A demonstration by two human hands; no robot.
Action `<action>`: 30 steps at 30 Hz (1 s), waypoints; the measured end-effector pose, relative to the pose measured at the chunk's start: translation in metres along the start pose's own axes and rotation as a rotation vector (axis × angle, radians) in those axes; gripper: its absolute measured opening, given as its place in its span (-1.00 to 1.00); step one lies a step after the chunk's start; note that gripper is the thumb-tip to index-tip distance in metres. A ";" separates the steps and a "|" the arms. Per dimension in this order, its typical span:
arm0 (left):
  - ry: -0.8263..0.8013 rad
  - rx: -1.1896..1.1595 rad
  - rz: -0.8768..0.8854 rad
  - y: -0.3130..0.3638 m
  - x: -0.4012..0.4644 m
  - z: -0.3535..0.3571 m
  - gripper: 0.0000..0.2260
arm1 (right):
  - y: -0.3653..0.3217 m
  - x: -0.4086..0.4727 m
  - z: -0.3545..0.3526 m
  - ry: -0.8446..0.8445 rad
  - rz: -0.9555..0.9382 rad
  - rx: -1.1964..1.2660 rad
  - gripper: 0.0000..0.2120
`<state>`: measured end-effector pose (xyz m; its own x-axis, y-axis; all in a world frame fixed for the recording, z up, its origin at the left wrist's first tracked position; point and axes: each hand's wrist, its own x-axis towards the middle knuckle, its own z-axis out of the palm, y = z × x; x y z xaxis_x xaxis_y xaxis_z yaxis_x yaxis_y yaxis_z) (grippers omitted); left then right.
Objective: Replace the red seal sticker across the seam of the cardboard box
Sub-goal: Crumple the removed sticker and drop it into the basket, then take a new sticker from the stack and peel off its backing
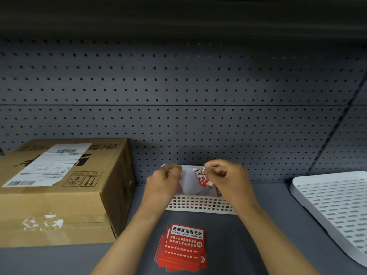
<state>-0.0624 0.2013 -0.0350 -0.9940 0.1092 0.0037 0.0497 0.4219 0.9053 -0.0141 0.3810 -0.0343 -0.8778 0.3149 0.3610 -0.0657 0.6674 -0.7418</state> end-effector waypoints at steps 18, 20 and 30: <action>-0.083 0.459 0.596 -0.027 0.005 0.020 -0.80 | 0.018 -0.003 0.012 -0.040 -0.097 -0.372 -0.73; 0.017 0.350 0.583 -0.022 -0.003 0.010 -0.82 | 0.008 -0.012 0.005 0.025 -0.133 -0.332 -0.77; 0.143 0.159 0.583 -0.055 -0.066 -0.028 -0.83 | -0.012 -0.081 0.030 -0.535 0.035 -0.393 -0.65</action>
<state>-0.0026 0.1463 -0.0729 -0.8013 0.2453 0.5456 0.5917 0.4594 0.6624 0.0435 0.3275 -0.0711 -0.9974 0.0297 -0.0653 0.0560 0.8914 -0.4497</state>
